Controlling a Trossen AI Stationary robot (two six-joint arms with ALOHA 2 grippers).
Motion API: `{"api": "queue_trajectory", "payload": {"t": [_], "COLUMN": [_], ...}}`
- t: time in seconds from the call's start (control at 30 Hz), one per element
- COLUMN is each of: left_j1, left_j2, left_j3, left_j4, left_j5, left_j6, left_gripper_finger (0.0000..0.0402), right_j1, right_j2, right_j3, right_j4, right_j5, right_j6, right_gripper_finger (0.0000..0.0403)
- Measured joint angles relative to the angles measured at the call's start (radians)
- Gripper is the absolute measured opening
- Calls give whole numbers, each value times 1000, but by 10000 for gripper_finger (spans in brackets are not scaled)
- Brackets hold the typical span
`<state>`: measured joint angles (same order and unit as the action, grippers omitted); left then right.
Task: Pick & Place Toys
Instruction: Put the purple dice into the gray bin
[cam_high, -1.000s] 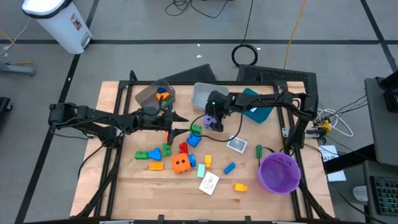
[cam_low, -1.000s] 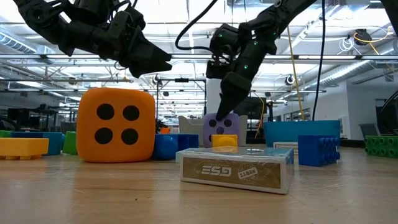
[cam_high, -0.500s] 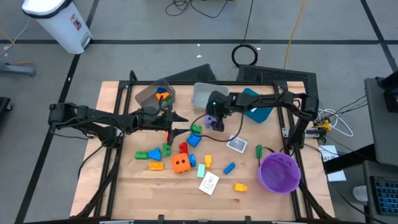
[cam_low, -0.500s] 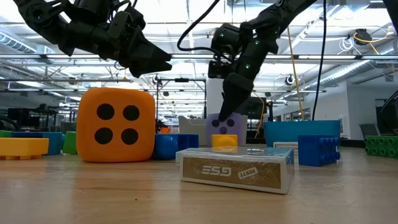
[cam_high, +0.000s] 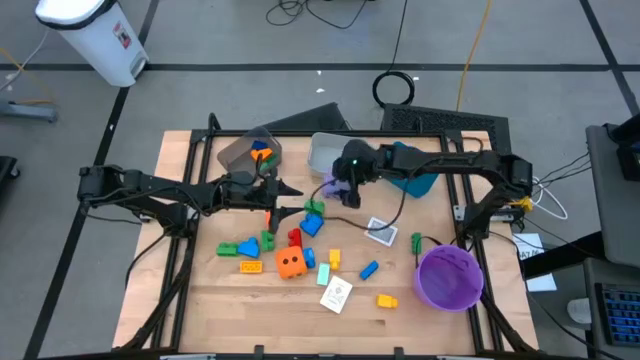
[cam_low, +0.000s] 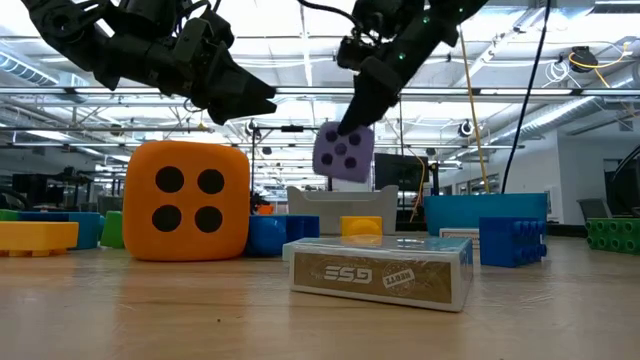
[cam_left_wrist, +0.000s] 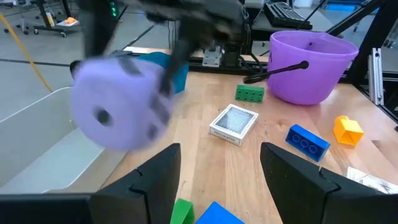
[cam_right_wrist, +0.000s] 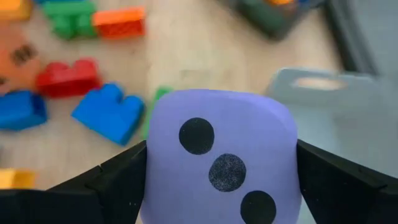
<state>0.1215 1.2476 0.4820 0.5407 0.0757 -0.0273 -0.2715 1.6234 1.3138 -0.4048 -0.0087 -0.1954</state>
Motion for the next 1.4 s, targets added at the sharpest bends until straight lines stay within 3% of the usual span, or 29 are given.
{"api": "queue_trajectory", "payload": {"t": [0.57, 0.83, 1.4], "left_j1": [0, 0, 0], "left_j2": [0, 0, 0], "left_j3": [0, 0, 0], "left_j4": [1, 1, 1], "left_j5": [0, 0, 0], "left_j6": [-2, -4, -4], "left_gripper_finger": [230, 230, 230], "right_j1": [-232, -272, -279], "right_j2": [-50, -27, 61], "right_j3": [125, 125, 124], "right_j4": [-123, -119, -119], "right_j5": [7, -49, -45], "right_j6": [-87, -87, -116], "right_gripper_finger": [341, 341, 341]}}
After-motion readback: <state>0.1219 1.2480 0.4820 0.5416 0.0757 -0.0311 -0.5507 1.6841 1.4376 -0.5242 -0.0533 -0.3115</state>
